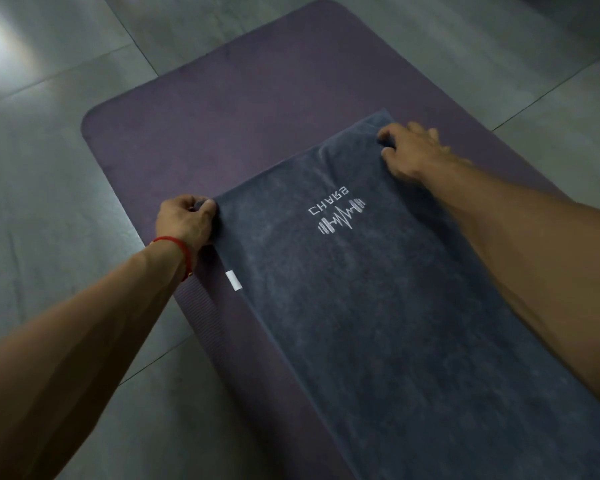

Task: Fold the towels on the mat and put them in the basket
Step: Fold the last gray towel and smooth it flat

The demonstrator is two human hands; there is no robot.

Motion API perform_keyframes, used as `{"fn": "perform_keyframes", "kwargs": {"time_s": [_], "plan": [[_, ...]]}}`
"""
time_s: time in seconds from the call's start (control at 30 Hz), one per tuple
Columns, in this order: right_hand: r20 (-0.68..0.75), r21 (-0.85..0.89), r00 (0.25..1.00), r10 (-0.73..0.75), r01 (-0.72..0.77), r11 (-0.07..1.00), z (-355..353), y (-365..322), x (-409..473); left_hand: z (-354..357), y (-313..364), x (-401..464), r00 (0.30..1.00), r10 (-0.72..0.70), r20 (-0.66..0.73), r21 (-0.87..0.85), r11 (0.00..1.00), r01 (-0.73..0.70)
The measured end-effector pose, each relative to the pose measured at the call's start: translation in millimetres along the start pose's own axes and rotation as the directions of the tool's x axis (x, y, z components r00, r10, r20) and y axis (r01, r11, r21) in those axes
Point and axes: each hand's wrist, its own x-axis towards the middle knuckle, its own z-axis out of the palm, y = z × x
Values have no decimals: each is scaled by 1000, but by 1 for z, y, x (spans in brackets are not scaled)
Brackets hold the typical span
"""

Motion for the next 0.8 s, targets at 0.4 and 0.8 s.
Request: {"fn": "perform_keyframes", "kwargs": {"time_s": [0.4,0.8], "plan": [[-28,-44,973,-230,228,973,3,5,-16,-23,13,22,998,52,46,250,966,-62],[-259,126,920,294,-270,955,122,122,-344,80,-20,-219,287,643,710,273,124,-954]]}}
